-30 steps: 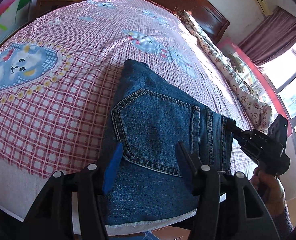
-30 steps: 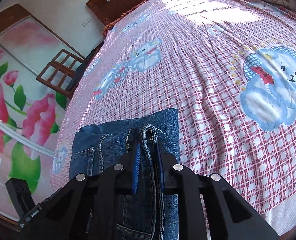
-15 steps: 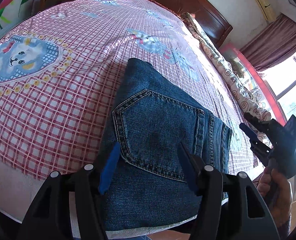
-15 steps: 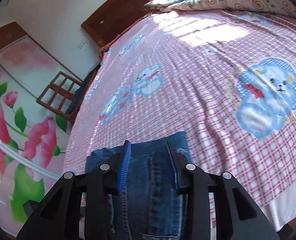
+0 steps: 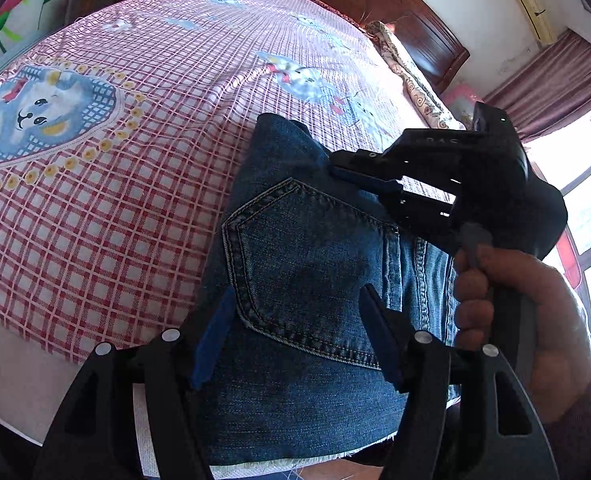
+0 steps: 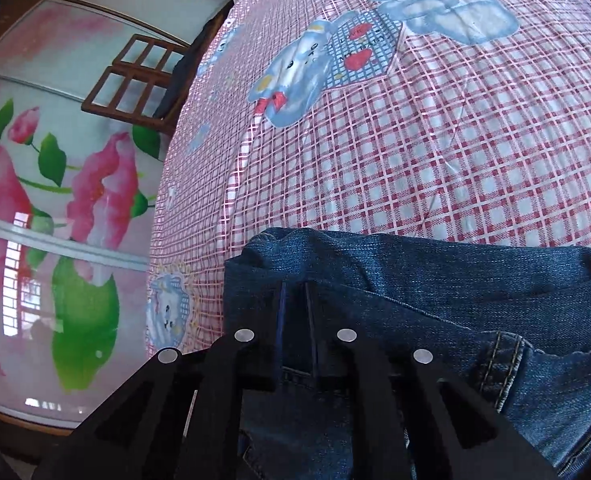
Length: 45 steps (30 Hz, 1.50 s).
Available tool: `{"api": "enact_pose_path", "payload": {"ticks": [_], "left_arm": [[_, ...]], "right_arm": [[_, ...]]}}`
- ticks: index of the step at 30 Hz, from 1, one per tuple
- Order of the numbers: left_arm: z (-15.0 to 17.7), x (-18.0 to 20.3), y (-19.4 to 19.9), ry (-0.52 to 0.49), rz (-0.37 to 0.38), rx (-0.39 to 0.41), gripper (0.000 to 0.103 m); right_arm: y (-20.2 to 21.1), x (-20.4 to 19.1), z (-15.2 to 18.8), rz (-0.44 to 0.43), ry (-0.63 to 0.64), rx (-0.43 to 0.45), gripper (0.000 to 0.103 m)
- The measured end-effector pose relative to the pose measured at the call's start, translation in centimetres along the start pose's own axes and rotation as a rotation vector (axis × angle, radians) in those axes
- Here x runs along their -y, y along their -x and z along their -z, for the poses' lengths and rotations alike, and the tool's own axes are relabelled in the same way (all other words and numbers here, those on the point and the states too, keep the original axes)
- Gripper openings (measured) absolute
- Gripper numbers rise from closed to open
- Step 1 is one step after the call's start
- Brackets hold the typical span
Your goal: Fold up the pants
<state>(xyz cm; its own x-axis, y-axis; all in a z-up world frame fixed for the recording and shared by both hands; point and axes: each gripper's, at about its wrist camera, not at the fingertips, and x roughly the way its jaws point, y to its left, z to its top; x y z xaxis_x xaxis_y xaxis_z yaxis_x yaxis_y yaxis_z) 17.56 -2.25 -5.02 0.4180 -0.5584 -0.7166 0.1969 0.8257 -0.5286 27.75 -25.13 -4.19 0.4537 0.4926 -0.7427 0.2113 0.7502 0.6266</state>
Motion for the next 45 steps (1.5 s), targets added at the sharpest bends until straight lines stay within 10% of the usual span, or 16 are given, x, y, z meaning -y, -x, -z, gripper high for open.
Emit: {"api": "enact_pose_path", "payload": {"ticks": [14, 18, 24, 32, 45], "left_arm": [[1.3, 0.0, 0.4, -0.016, -0.011, 0.021, 0.065], [1.2, 0.3, 0.2, -0.013, -0.017, 0.019, 0.065], [0.8, 0.8, -0.2, -0.048, -0.021, 0.016, 0.067], [-1.6, -2.0, 1.8, -0.027, 0.079, 0.036, 0.072], [-1.7, -2.2, -2.2, -0.064, 0.203, -0.153, 0.073]], "right_arm": [[6.7, 7.5, 8.9, -0.117, -0.064, 0.014, 0.017], [9.7, 5.6, 10.3, -0.033, 0.042, 0.083, 0.047], [16.5, 11.7, 12.0, 0.078, -0.031, 0.270, 0.060], [15.6, 17.2, 12.4, -0.004, -0.127, 0.275, 0.060], [13.7, 15.9, 11.0, -0.099, -0.073, 0.239, 0.060]]}}
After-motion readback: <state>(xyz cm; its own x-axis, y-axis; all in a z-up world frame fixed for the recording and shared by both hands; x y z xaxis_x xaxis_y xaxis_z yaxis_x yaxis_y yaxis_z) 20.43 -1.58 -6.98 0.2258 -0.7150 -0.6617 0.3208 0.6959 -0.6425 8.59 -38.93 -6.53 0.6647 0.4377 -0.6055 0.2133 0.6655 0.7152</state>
